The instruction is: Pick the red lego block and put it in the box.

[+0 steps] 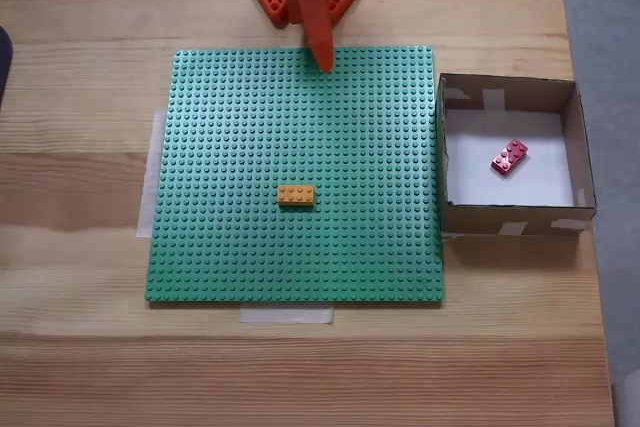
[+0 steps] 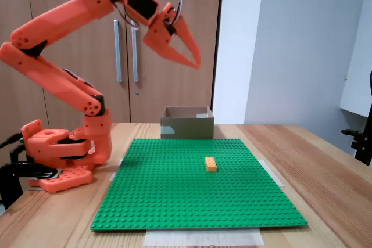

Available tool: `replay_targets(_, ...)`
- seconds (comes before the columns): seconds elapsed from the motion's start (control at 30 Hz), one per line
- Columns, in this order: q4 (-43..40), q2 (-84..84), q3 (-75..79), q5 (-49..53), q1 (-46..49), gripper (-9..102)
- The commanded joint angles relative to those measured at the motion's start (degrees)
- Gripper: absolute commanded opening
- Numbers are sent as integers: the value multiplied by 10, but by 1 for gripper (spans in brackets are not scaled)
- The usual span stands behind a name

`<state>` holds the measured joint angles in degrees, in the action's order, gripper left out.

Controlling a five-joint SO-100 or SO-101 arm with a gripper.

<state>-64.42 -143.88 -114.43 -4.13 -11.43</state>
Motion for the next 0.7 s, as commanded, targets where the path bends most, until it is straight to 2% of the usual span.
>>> replay_targets(0.0,53,-67,-102,6,36,-1)
replay_targets(0.33,151,-195,-328,30,101,-1)
replay_targets(0.67,188,-266,-454,25,112,-1)
